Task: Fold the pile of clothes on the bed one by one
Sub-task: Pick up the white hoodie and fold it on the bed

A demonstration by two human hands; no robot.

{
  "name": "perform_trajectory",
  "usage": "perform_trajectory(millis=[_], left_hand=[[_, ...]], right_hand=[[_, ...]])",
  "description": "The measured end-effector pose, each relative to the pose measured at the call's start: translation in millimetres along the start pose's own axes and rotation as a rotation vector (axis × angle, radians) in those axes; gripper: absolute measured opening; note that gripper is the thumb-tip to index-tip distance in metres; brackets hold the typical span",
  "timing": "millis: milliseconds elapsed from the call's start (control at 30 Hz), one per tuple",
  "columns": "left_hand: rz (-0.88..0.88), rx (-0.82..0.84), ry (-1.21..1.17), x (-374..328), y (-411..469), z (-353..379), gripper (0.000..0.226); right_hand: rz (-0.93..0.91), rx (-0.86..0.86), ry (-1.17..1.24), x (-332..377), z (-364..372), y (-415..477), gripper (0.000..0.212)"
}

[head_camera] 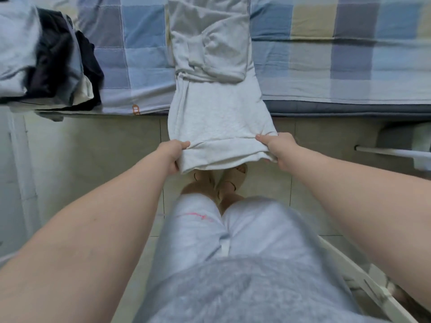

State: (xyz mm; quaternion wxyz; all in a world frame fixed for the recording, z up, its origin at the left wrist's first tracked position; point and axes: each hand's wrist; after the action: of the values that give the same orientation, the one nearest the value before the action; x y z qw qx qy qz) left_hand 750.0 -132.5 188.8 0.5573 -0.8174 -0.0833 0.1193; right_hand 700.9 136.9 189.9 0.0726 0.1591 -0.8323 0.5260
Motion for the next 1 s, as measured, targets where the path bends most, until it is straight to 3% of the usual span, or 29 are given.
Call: perform_trajectory(millis=[100,200,400,567,767,900,1000], left_hand=[[-0.083,0.066,-0.059,-2.0,-21.9,-4.5,0.015],[-0.061,0.091,-0.136,-31.1,-32.2,-6.1,0.021],[-0.054,0.194,-0.375,-144.3,-27.2,-11.2,0.023],[-0.142,0.272,-0.566,-255.7,-10.5,-5.2,0.022],[-0.153,0.249,-0.576,-353.9,55.3,25.4,0.018],[0.075,0.142,-0.468,-372.2,105.9,58.4,0.018],[0.666,-0.161,0.010,-351.3,148.2,82.3,0.029]], right_hand=[[0.033,-0.007,0.069,13.6,-9.9,-16.6,0.051],[0.051,0.004,0.137,48.0,-9.3,-21.5,0.046],[0.106,0.019,0.326,163.7,19.7,-9.7,0.035],[0.177,0.028,0.478,258.4,47.4,16.0,0.009],[0.172,-0.019,0.485,334.5,85.8,79.7,0.016],[0.054,-0.009,0.368,350.1,123.1,136.4,0.030],[-0.419,-0.206,-0.282,331.1,149.3,177.5,0.043]])
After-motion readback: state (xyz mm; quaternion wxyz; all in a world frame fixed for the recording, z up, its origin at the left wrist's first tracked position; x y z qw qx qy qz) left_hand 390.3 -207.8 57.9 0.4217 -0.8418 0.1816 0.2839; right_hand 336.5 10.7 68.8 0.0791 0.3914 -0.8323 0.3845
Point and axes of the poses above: each hand's wrist, its own y-axis towards the middle knuckle, its own z-axis out of the palm, x = y × z, and after that the axes turned 10 degrees about -x, right-handed
